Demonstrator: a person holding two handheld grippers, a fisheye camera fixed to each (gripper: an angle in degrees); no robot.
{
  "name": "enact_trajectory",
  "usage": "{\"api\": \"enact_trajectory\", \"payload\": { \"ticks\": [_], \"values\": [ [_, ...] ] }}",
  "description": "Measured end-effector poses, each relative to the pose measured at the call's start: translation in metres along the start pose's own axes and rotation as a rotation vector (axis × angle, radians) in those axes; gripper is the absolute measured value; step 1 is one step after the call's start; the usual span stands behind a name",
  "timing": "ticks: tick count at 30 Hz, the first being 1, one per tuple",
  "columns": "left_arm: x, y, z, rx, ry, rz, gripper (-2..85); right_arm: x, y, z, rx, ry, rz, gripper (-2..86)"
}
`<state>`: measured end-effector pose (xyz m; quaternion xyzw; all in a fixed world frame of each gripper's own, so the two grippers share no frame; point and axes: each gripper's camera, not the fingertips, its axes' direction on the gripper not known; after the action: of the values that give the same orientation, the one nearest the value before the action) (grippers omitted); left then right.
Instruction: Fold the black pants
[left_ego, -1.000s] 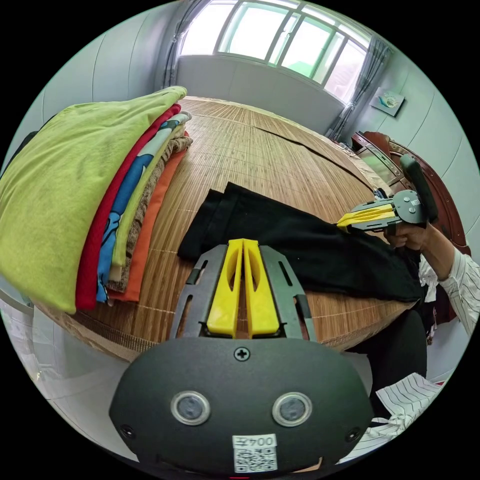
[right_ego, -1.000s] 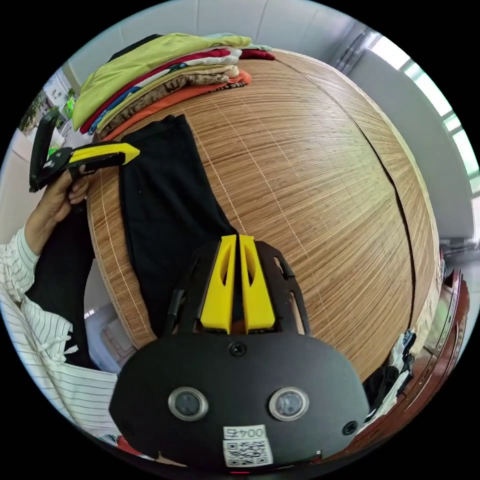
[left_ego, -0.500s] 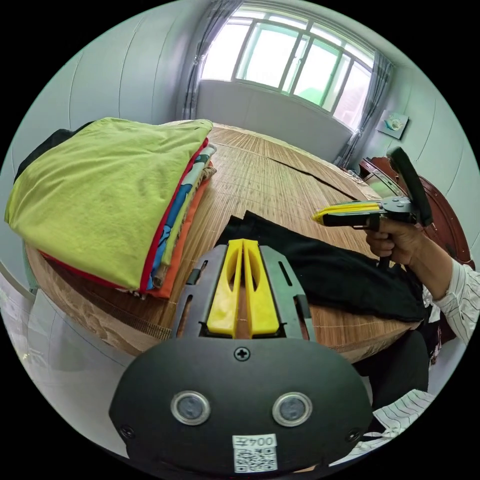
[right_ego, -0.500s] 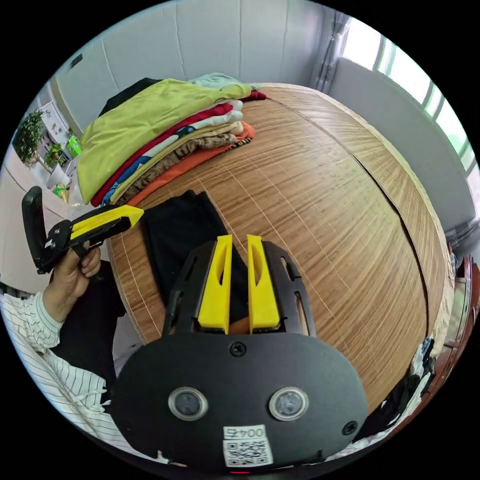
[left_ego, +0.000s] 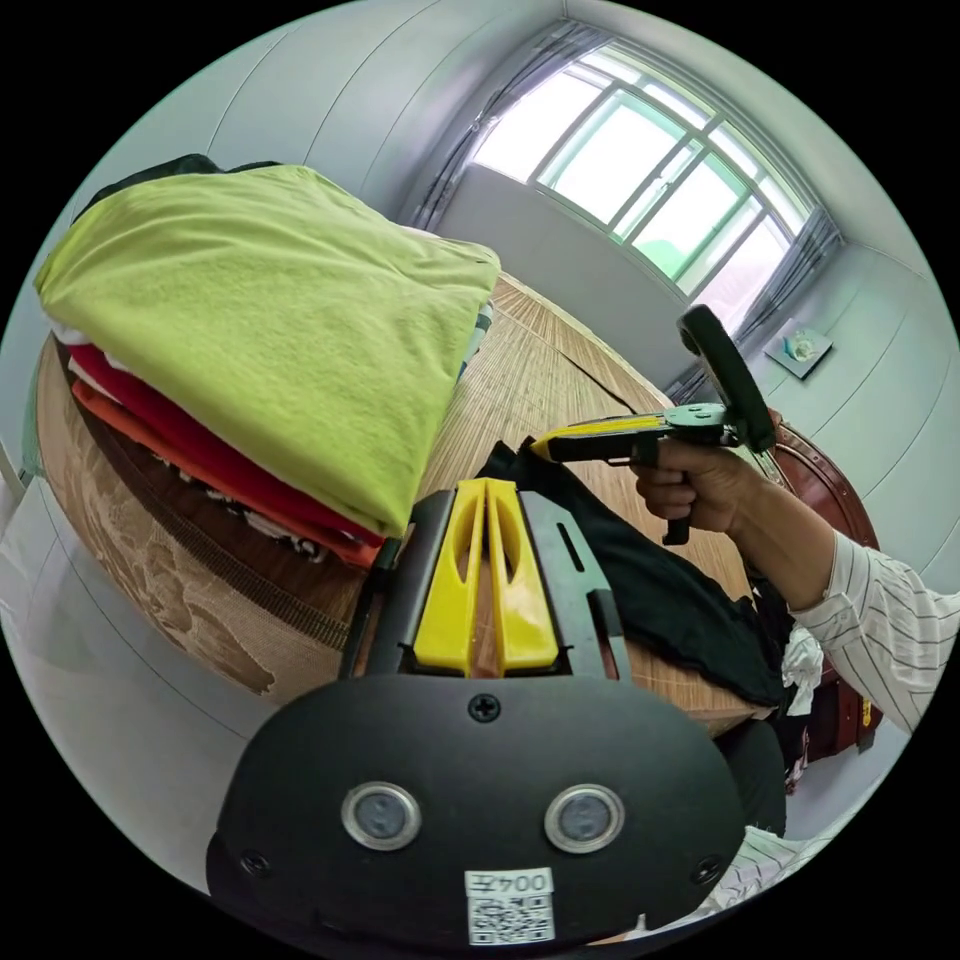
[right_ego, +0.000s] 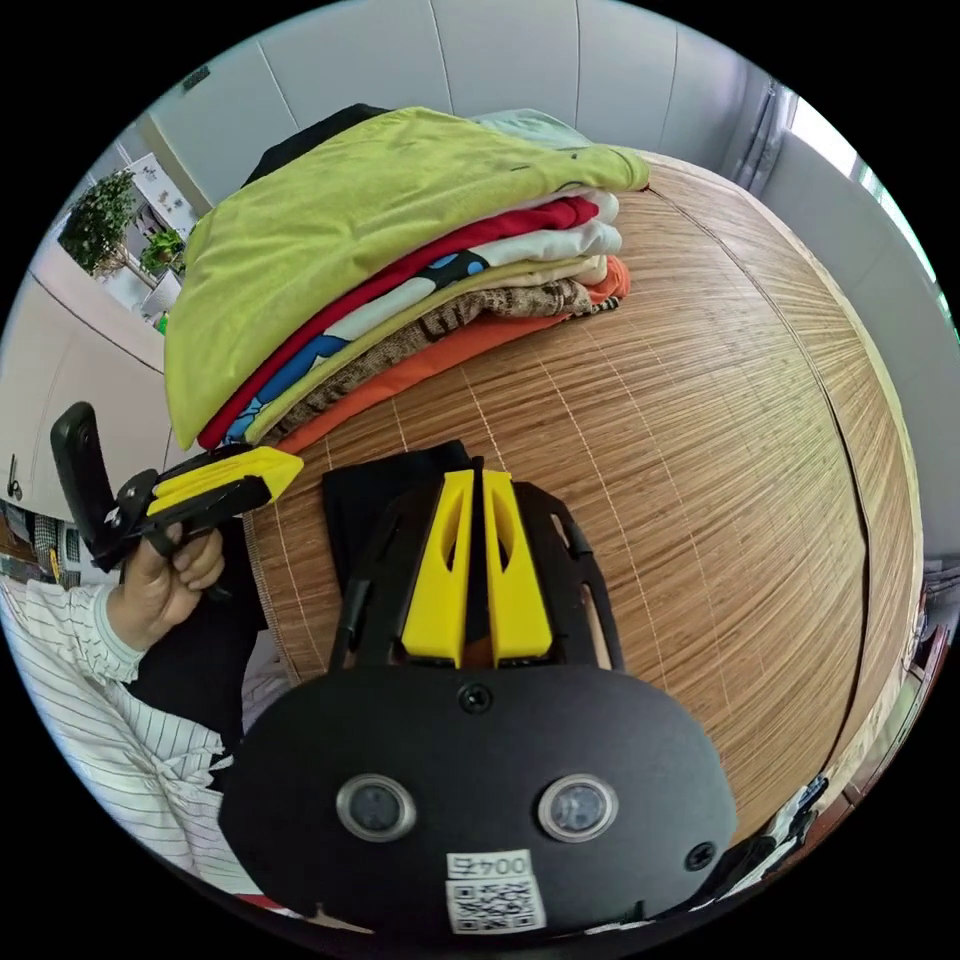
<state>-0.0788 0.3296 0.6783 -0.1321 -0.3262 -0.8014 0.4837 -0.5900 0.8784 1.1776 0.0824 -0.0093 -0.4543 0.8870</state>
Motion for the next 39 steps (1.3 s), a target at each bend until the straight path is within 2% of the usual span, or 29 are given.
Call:
{"api": "enact_trajectory", "payload": {
  "ticks": [3,7,12,16,24,27,30,32,35,39],
  "values": [
    [-0.002,0.000,-0.002,0.006,0.004,-0.005,0.2,-0.009,0.023,-0.034,0.071,-0.015,-0.089,1.0],
    [0.001,0.002,-0.001,0.019,-0.005,-0.002,0.2,-0.002,0.055,-0.089,0.196,-0.212,-0.221,0.7],
    [0.003,0.005,0.009,0.013,-0.030,0.003,0.2,0.045,0.046,-0.077,0.163,-0.305,-0.111,2.3],
    [0.004,0.008,0.018,0.010,-0.049,0.007,0.2,0.063,0.038,-0.036,0.015,-0.211,-0.026,4.7],
    [0.012,0.017,0.041,0.000,-0.056,0.022,0.2,0.094,0.102,-0.126,0.255,-0.118,0.171,7.6],
    [0.029,0.021,0.053,-0.007,-0.058,0.081,0.2,0.088,0.179,-0.170,0.321,-0.142,0.224,6.5],
    [0.057,0.027,0.076,-0.056,-0.022,0.203,0.3,0.089,0.289,-0.198,0.356,-0.140,0.396,3.1],
    [0.079,0.034,0.092,-0.078,-0.028,0.286,0.4,0.093,0.389,-0.214,0.375,-0.104,0.587,0.4],
    [0.116,0.049,0.125,-0.132,-0.051,0.415,0.5,0.091,0.498,-0.235,0.367,-0.035,0.754,-0.4],
    [0.147,0.065,0.167,-0.273,-0.148,0.527,0.6,0.096,0.579,-0.255,0.280,0.071,0.866,-0.4]
  ]
}}
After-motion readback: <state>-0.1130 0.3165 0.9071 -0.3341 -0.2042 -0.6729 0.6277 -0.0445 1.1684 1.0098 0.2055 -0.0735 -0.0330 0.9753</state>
